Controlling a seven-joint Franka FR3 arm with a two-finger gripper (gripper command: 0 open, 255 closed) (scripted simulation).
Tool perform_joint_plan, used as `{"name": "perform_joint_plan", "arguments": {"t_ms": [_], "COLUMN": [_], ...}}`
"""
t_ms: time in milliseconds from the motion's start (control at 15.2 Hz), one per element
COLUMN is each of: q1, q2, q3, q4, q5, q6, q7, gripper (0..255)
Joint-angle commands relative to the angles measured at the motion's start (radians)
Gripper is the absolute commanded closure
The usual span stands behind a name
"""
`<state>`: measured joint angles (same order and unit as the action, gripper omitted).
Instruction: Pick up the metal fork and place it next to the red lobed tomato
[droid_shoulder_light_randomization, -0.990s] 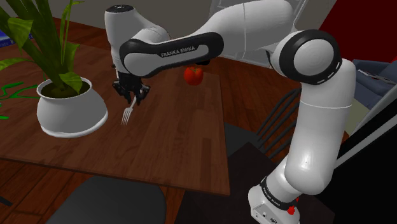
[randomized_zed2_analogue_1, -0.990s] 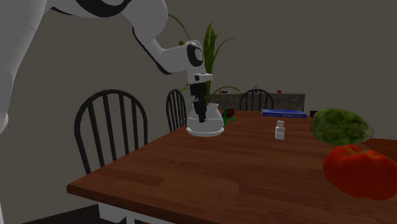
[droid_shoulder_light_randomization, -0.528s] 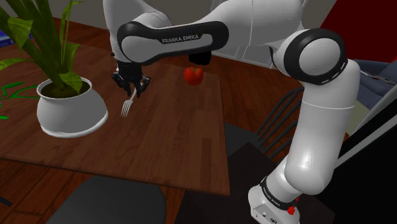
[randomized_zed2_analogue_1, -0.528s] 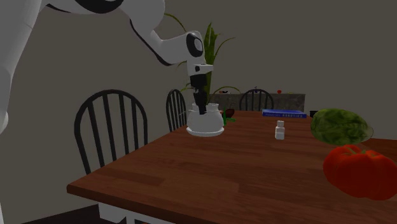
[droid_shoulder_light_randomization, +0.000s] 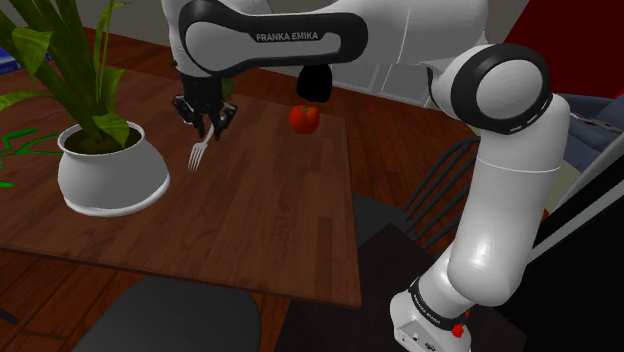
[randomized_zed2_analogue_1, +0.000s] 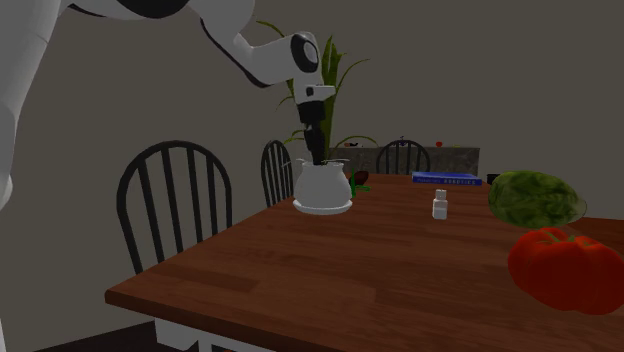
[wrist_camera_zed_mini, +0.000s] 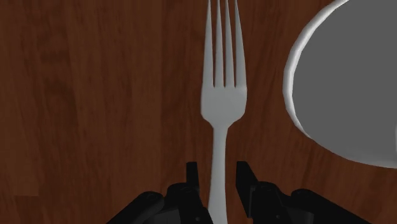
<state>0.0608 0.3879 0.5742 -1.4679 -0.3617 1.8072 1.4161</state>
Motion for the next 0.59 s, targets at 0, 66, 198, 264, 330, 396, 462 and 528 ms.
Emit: {"name": "perform_joint_plan", "arguments": {"t_ms": [0,66,198,264,330,396,462,528], "q1": [0.003,-0.024,-0.076,-0.101,-0.124,-0.146,-0.166,-0.186], "q2": [0.001,-0.03,-0.088,-0.116,-0.142,-0.168,-0.193,-0.217], "q3": [0.001,0.0,-0.003,-0.006,-0.009,-0.014,-0.02,-0.027], "q4": [0.024,-0.018,-0.094,-0.129,-0.163,-0.194,-0.224,-0.252], "q5": [0.001,0.016,0.047,0.062,0.078,0.093,0.107,0.122], "q6": [-0.022,-0.004,0.03,0.046,0.06,0.074,0.087,0.1], "q7": [-0.004,-0.025,-0.069,-0.092,-0.117,-0.142,-0.168,-0.194], "gripper": [255,255,255,255,255,255,255,255]}}
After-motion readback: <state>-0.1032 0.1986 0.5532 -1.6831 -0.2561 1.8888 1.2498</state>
